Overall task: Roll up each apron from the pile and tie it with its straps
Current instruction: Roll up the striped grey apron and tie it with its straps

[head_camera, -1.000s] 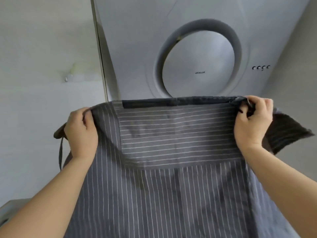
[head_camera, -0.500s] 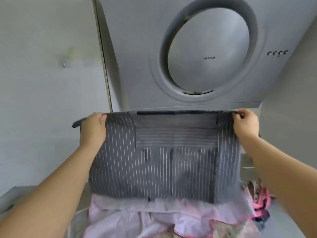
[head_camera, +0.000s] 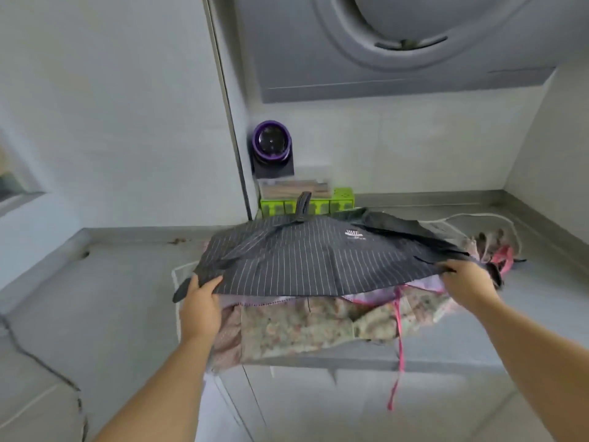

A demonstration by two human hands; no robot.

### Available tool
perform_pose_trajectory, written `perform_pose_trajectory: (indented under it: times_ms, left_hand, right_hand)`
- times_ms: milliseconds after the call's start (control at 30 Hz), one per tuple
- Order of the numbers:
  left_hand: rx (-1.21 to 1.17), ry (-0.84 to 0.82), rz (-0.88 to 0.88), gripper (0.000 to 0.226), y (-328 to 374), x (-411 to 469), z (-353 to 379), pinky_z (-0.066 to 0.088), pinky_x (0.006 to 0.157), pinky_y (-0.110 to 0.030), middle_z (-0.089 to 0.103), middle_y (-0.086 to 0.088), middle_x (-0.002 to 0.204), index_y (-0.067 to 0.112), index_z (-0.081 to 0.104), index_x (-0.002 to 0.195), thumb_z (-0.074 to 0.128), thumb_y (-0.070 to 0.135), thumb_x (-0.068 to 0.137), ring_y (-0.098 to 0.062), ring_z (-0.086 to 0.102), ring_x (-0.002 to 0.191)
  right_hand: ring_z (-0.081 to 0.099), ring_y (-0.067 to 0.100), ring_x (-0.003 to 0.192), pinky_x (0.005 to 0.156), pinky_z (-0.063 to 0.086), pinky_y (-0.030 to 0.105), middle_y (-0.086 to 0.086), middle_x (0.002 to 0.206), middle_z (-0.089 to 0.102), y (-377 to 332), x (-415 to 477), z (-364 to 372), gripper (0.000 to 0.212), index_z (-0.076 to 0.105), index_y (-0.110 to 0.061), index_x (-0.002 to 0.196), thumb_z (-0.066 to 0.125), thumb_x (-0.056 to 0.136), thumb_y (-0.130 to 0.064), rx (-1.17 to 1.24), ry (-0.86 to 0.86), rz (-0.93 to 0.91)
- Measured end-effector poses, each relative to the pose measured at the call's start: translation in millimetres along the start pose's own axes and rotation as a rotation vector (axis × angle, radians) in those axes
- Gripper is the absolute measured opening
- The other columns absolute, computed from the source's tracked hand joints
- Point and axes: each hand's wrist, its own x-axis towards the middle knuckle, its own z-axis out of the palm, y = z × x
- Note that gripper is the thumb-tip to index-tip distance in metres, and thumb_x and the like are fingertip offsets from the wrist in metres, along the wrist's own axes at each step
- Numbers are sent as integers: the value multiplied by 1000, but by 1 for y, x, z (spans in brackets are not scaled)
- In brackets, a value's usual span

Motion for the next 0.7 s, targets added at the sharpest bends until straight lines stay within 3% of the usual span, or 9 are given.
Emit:
perform_pose_trajectory:
  times_ms: [67,200,300,367,433,500,533,600,700]
  left_hand:
    - [38,-126,-47,40,-23,-13,11,38,98,-38,37,-26,145,8,61,126,43,-6,94,-39,49,121]
    - [72,-213,-32,32,-41,-18,14,44,97,-42,51,-26,126,3,68,115,49,-7,91,-40,56,107]
    - [165,-233,-20,22,-30,-7,2,46,81,-38,59,-22,111,0,71,100,51,1,92,-36,59,93]
    - [390,-434,-8,18,-10,7,-15,41,71,-31,62,-18,100,4,62,83,49,10,92,-30,58,88]
    - [647,-680,-63,20,16,22,-34,44,79,-32,59,-16,110,5,60,101,49,18,91,-26,57,99]
    - [767,-787,-116,41,38,43,-49,46,94,-34,54,-15,128,3,54,126,53,22,89,-27,56,115]
    - [773,-796,-129,46,46,53,-54,46,96,-35,53,-14,131,3,52,129,54,22,87,-27,55,117]
    - [759,-770,-129,47,55,71,-55,49,96,-34,53,-13,130,4,51,129,54,22,86,-27,56,113]
    - [744,-662,-88,37,60,92,-40,45,88,-28,55,-13,124,3,53,125,47,19,92,-25,55,110]
  right_hand:
    - [60,32,105,83,48,34,9,121,64,22,-2,20,32,67,-16,117,48,92,-9,-143,-165,-15]
    - [57,30,110,91,46,37,2,121,64,43,-5,30,29,69,-29,112,50,92,-18,-334,-266,-37]
    - [59,28,107,84,49,29,3,111,66,34,1,18,26,71,-22,102,47,93,-18,-523,-370,-87]
    - [62,26,104,69,45,21,8,103,65,9,2,-5,20,60,-13,79,46,93,-14,-687,-540,-84]
    - [65,20,83,58,43,19,13,119,61,-17,3,-28,7,53,-8,87,50,91,-13,-707,-645,26]
    - [66,18,78,51,45,18,17,140,43,-34,7,-45,39,41,-4,127,51,91,-13,-631,-672,118]
    - [67,20,82,50,47,19,17,143,37,-38,15,-49,50,32,-4,136,51,91,-12,-606,-677,147]
    - [69,24,85,57,54,25,16,132,44,-40,29,-53,48,35,-4,134,53,90,-13,-554,-601,149]
    - [69,25,76,70,58,32,11,101,55,-42,54,-43,26,52,-3,109,56,87,-16,-509,-491,117]
